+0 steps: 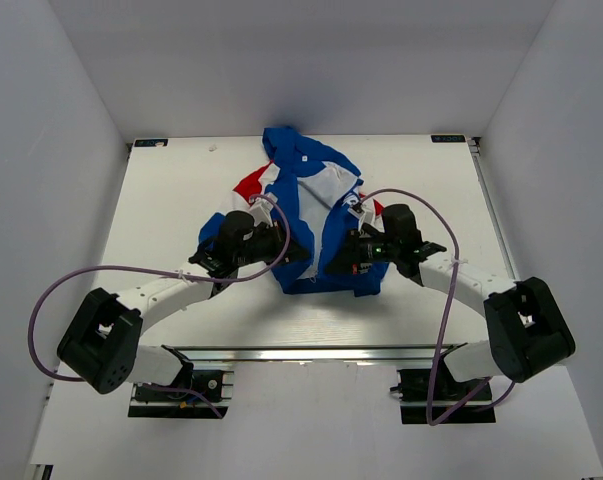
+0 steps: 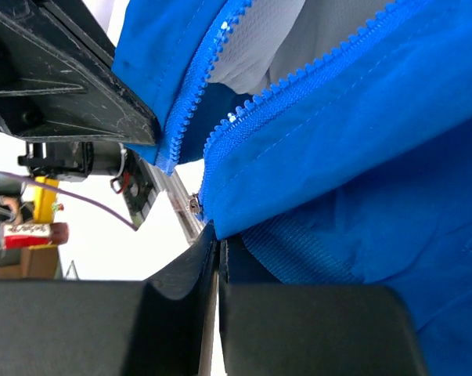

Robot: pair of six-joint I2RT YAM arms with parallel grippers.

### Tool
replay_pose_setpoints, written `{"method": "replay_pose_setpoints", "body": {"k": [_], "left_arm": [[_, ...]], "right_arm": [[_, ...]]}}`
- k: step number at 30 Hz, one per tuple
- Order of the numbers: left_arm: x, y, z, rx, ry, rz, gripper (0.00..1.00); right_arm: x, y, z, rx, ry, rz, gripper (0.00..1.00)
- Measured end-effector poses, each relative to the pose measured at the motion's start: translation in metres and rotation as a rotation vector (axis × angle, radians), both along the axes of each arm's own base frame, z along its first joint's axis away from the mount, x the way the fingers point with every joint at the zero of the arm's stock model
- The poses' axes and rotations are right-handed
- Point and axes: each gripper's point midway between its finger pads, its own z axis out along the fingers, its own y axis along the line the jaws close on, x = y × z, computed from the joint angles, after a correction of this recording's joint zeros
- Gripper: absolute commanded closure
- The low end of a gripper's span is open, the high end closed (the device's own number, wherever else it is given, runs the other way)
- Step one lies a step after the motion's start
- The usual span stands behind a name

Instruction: Zip up the jacket

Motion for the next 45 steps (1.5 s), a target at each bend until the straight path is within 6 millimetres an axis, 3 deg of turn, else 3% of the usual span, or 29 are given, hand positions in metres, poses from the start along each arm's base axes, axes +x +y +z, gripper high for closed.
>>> {"method": "replay_pose_setpoints", "body": {"k": [45], "left_arm": [[-0.008,-0.001,0.01,-0.046,-0.041,-0.004,1.0]], "right_arm": [[-0.008,0.008,0.015,0.079,0.028,0.037,1.0]]}}
